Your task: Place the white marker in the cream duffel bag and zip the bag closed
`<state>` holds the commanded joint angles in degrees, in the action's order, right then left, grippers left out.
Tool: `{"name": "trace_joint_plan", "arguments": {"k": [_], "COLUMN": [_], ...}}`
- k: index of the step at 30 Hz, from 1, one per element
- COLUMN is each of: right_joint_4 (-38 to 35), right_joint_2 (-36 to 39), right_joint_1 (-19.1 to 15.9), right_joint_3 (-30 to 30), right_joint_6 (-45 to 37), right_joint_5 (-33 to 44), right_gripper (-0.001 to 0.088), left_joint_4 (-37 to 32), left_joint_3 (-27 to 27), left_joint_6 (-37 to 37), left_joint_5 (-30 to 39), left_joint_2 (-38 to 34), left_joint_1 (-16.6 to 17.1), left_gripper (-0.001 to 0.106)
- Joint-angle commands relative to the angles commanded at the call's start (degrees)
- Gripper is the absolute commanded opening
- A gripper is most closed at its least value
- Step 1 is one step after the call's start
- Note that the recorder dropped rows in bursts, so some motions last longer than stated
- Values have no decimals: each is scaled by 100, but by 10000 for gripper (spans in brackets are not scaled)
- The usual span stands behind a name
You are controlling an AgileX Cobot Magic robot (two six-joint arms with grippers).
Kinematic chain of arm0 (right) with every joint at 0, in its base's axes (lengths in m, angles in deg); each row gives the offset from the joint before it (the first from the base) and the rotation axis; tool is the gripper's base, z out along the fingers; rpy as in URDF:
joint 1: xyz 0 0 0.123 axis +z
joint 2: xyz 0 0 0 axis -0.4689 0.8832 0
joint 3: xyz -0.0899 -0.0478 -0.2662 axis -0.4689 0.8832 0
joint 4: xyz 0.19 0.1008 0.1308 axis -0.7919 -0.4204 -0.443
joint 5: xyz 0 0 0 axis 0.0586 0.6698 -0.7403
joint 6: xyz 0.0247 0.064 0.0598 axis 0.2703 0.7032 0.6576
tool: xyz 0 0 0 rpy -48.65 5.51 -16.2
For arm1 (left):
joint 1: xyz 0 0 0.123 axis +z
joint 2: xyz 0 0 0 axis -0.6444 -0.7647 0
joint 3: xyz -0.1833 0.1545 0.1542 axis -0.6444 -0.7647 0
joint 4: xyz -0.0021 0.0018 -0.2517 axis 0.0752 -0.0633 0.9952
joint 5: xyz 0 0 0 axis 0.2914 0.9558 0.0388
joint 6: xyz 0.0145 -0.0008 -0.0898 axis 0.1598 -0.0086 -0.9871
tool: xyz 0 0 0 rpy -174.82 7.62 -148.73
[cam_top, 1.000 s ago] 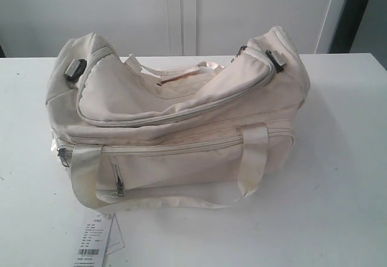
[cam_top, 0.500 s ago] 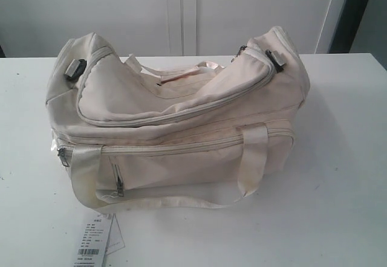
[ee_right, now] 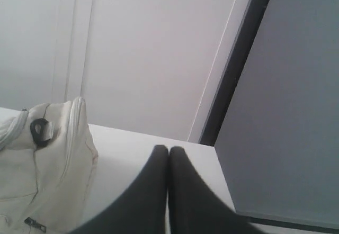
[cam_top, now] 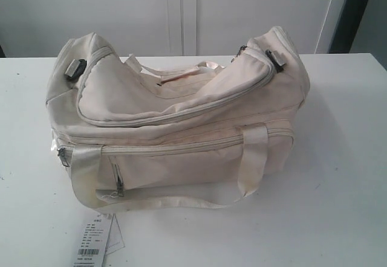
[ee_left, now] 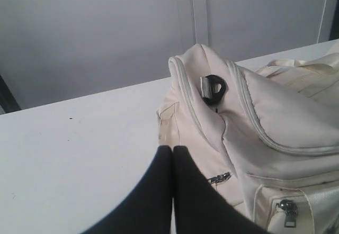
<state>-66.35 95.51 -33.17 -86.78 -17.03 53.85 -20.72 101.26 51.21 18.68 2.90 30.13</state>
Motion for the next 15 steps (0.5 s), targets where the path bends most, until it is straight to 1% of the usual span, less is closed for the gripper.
{"name": "trace_joint_plan", "arguments": {"k": [4, 11, 15], "right_joint_4": [-46, -46, -46], "right_joint_2": [-333, -884, -1309], "right_joint_1": [0, 0, 0], "right_joint_3": [219, 605, 918], "right_joint_6": [1, 1, 1], "right_joint_5": [-110, -231, -338], "right_gripper": [0, 0, 0], "left_joint_4": [0, 0, 0], "left_joint_3": [-76, -444, -554], "left_joint_6": [0, 0, -36], "left_joint_5": [10, -355, -341], "left_joint_2": [274, 709, 1003], "left_joint_1": [0, 0, 0], "left_gripper": [0, 0, 0]}}
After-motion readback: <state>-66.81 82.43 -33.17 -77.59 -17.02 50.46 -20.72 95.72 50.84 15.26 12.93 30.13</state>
